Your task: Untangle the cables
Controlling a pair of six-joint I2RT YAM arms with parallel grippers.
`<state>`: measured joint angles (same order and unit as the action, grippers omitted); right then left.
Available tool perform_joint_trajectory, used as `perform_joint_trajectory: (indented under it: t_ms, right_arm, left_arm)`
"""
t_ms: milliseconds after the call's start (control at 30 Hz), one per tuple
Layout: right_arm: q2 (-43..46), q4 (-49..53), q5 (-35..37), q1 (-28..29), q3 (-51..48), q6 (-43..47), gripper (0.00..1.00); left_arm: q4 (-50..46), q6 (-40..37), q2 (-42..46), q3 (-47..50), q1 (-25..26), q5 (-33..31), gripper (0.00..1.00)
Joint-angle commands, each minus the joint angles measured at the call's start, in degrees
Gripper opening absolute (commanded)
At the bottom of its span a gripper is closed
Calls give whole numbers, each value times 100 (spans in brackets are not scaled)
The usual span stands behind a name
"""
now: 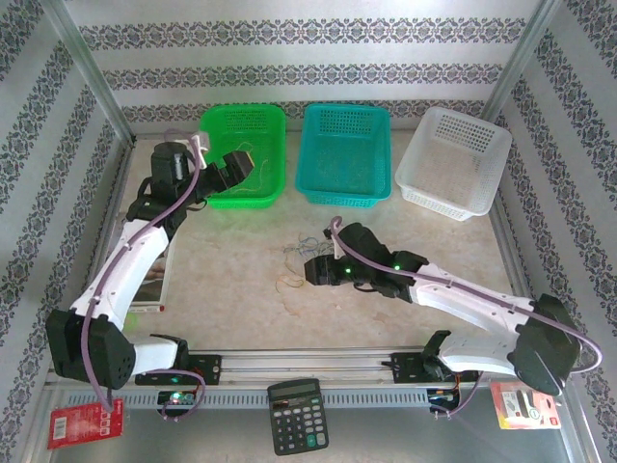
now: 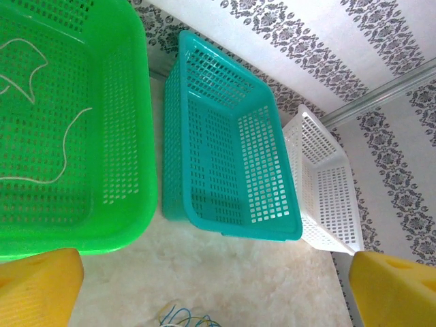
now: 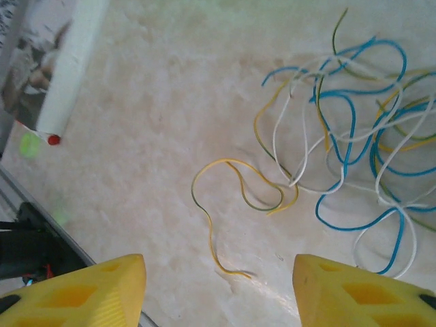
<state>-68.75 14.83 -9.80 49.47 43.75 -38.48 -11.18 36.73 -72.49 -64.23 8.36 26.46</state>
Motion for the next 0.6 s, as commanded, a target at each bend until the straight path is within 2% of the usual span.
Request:
perform_joint_trajectory:
  t_ms: [0, 333, 567]
  right_arm:
    - [-307, -7, 204, 197, -108, 77, 57]
    - [-1306, 352, 374, 814, 238, 399, 49]
    - [-2018, 578, 432, 1211, 644, 539, 54]
  left_arm:
    - [-133, 79, 200, 221, 67, -96, 100]
    - [-28, 211, 407, 1007, 65, -18, 100]
    - [42, 114, 455, 1205, 56, -5, 100]
